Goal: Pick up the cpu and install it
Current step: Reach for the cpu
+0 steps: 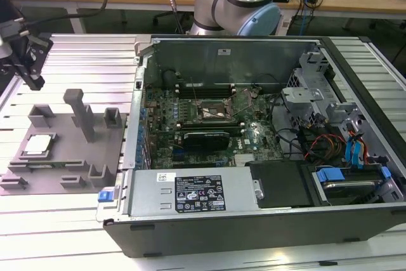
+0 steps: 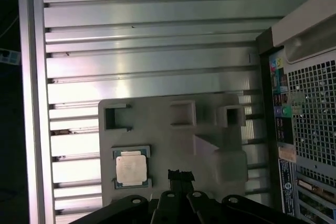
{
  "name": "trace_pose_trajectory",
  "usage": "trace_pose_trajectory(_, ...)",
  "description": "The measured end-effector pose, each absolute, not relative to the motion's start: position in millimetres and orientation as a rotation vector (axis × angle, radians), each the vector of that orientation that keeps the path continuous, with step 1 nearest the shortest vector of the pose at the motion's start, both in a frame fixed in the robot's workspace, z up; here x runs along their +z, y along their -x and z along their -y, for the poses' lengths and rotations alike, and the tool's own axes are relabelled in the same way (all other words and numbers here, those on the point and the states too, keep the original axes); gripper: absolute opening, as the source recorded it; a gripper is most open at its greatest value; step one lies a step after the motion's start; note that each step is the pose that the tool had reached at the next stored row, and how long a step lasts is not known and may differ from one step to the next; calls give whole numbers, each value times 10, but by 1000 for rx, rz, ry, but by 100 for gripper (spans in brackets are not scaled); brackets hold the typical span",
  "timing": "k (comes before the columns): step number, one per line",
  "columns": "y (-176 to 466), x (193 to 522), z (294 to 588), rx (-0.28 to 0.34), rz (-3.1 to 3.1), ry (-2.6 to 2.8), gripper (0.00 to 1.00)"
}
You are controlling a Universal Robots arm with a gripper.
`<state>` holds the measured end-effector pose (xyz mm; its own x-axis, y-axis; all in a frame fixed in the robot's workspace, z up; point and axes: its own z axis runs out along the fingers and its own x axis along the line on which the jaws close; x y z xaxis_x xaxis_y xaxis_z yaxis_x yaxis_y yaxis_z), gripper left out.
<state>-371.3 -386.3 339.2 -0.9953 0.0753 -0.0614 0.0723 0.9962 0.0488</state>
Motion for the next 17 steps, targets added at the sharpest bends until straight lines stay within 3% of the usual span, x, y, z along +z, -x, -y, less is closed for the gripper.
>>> trace_pose_trajectory(17,3860,3183,4012,72,-3076,-114,11)
